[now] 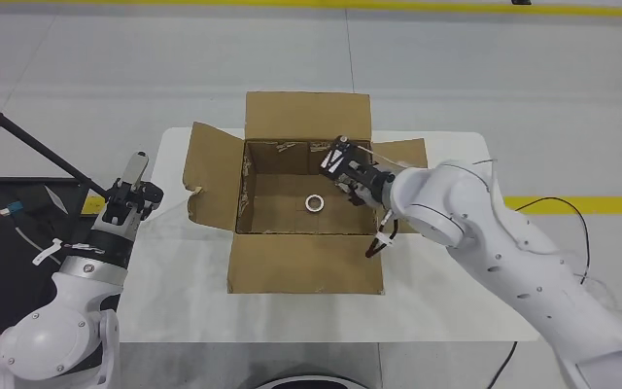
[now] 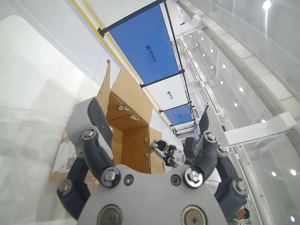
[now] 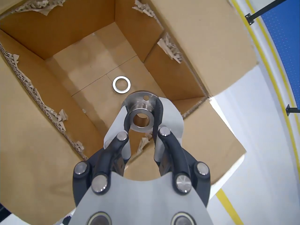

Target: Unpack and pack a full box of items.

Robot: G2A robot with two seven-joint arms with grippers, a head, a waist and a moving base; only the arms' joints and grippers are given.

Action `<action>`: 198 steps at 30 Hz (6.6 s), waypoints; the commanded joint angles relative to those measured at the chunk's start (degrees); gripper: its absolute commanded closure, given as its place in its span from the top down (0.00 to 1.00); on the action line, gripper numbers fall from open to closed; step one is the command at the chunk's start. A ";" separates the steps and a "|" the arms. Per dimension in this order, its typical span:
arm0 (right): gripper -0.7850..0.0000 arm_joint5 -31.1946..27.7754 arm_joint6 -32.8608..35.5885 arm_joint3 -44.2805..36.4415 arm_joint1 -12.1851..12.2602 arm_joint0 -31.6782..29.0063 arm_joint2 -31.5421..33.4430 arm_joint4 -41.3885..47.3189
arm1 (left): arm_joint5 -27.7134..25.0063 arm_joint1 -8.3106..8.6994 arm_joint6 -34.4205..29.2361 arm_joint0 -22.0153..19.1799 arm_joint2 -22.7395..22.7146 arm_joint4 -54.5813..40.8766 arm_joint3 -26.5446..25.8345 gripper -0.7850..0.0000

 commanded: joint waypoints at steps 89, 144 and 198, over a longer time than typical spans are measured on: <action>1.00 -12.39 3.23 1.06 2.98 -35.39 59.51 -3.74 | 0.00 0.00 0.00 0.00 0.00 0.00 0.00 1.00; 0.00 -11.37 2.89 41.50 0.46 -12.67 35.72 -4.45 | 0.00 0.00 0.00 0.00 0.00 0.00 0.00 1.00; 0.00 -15.24 -14.95 25.35 -14.27 4.95 -8.02 4.83 | -4.71 0.78 6.75 7.25 -8.43 -11.78 0.99 1.00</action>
